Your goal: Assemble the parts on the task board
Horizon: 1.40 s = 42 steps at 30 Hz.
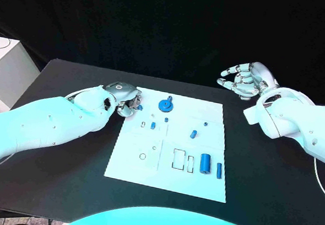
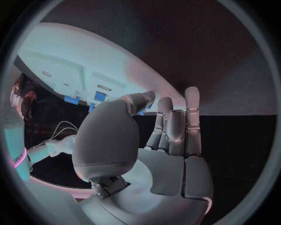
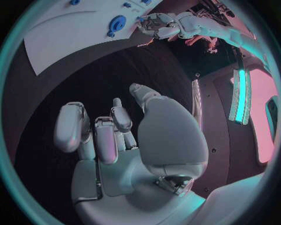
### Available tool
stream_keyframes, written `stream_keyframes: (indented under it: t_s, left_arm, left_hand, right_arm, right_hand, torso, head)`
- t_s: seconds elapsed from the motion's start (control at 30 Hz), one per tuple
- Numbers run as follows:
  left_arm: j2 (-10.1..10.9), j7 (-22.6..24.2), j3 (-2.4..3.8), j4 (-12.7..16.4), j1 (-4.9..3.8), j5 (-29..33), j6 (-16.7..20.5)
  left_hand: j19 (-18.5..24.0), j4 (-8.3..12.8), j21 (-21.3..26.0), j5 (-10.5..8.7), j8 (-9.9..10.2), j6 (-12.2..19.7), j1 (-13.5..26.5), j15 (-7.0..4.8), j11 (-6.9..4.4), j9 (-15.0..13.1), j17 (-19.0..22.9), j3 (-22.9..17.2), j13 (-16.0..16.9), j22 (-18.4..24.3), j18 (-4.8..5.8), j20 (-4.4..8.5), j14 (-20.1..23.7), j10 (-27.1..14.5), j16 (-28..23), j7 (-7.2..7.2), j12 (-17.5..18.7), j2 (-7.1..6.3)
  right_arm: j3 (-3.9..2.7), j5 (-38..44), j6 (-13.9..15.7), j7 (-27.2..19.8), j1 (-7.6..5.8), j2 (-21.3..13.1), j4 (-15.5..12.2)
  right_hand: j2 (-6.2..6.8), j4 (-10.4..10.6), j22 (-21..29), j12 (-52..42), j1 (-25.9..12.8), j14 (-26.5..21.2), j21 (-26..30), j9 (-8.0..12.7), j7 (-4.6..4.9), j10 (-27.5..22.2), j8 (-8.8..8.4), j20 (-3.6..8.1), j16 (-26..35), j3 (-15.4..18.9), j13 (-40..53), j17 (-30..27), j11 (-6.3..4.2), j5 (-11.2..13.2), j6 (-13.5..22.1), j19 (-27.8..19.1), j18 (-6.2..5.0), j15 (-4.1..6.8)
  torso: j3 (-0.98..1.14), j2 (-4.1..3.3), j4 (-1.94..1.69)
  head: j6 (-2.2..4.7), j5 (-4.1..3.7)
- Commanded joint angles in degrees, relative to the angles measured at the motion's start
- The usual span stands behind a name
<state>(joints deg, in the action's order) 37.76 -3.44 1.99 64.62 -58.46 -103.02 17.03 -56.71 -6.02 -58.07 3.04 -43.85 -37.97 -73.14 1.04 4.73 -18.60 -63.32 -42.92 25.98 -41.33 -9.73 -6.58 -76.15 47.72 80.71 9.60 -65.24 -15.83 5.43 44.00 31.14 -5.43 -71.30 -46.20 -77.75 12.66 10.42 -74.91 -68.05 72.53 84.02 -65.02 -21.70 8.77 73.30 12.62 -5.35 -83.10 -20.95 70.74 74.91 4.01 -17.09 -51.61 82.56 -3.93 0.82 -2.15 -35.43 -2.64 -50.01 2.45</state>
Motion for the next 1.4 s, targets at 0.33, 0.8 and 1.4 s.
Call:
stream_keyframes:
  t_s: [0.33, 0.8, 1.4]
  left_arm:
    - [-0.3, -2.5, -0.06, -0.4, 0.1, -0.7, -1.3]
    - [-0.6, -4.3, -0.06, -0.7, 0.1, -0.7, -1.3]
    - [-0.9, -4.9, -0.06, -0.6, 0.1, 0.0, -0.9]
  left_hand:
    - [-0.6, -2.1, 0.0, 0.19, -3.6, 0.2, -0.5, 0.3, 0.25, -0.7, -0.4, 0.4, -0.1, -0.4, -0.57, -0.51, -0.4, 0.3, 0.1, -0.24, -0.8, 0.11]
    - [-1.5, -3.6, -0.5, 0.23, -7.0, -0.4, -1.4, -0.3, -0.48, -1.2, -0.9, -0.6, -0.3, -1.0, -0.45, -0.02, -0.8, 0.7, 0.2, -1.09, -1.0, 1.02]
    - [-1.9, -4.5, -0.7, 0.21, -7.8, -0.3, -1.0, -0.42, -0.59, -1.2, -1.2, -0.8, -0.3, -1.3, -0.35, 0.13, -1.1, 0.9, 0.3, -1.21, -1.1, 1.1]
  right_arm:
    - [-0.02, 0.3, -0.3, -0.5, 0.02, 0.0, -0.1]
    - [-0.02, 0.3, -0.3, -0.5, 0.02, 0.0, -0.1]
    - [-0.02, 0.3, -0.4, -0.5, 0.02, 0.1, -0.1]
  right_hand:
    - [-0.43, 0.5, -4.2, 0.0, 0.2, 2.5, 0.0, -0.1, 0.05, 0.1, 0.3, 0.0, 0.0, 0.0, 0.1, 4.9, -0.1, -0.3, 0.5, 0.1, -0.73, -0.41]
    - [-0.43, 0.5, -4.2, 0.0, 0.2, 2.5, 0.0, -0.1, 0.05, 0.1, 0.3, 0.0, 0.0, 0.0, 0.1, 4.9, -0.1, -0.3, 0.5, 0.1, -0.73, -0.41]
    - [-0.46, 0.5, -4.3, -0.1, 0.2, 2.6, -0.1, -0.1, 0.04, 0.2, 0.41, 0.01, 0.0, 0.0, 0.1, 5.0, -0.11, -0.3, 0.6, 0.1, -0.71, -0.41]
  torso:
    - [0.03, 0.0, 0.02]
    - [0.01, -0.02, 0.01]
    - [0.01, 0.01, 0.01]
  head:
    - [0.01, 0.07]
    - [0.01, -0.07]
    - [0.01, 0.03]
